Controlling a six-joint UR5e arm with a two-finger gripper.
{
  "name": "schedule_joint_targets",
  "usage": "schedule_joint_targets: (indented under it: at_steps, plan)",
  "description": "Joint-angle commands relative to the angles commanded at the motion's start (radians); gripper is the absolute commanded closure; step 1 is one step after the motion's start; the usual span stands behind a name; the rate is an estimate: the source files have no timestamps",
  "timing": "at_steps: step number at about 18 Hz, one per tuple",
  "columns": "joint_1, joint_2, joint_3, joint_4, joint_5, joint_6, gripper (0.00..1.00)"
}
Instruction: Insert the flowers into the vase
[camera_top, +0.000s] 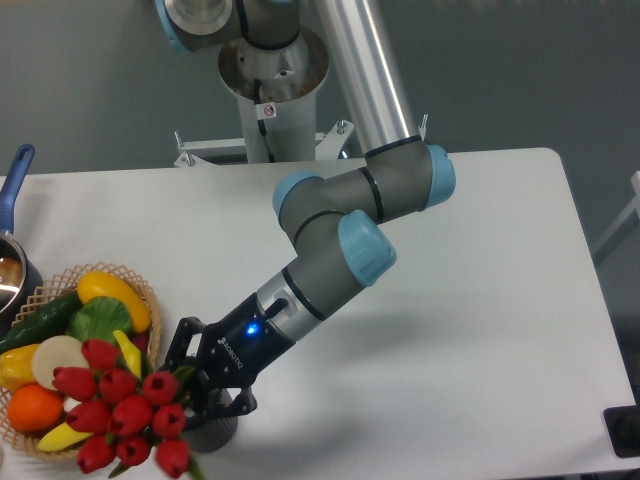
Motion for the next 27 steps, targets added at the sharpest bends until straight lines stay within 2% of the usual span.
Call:
schedule_joint_targets:
  at_steps: [1,9,15,23,25,27]
  plan:
    - [0.003,0.011,-0.017,0.0,0.0,0.0,0.0]
    - [0.049,0.083,-0.121,0.002,-0.002,0.003,0.0]
    - [0.084,0.107,-0.161,0.0,0.0,0.049,0.0]
    - [0.216,0.167,-0.183,-0.003,0.006,0.083,0.0]
    - [0.239,0.169,-0.181,-0.003,0.058,0.083,0.0]
    - [0.244,0.169,-0.181,-0.003,0.176,0.084,0.0]
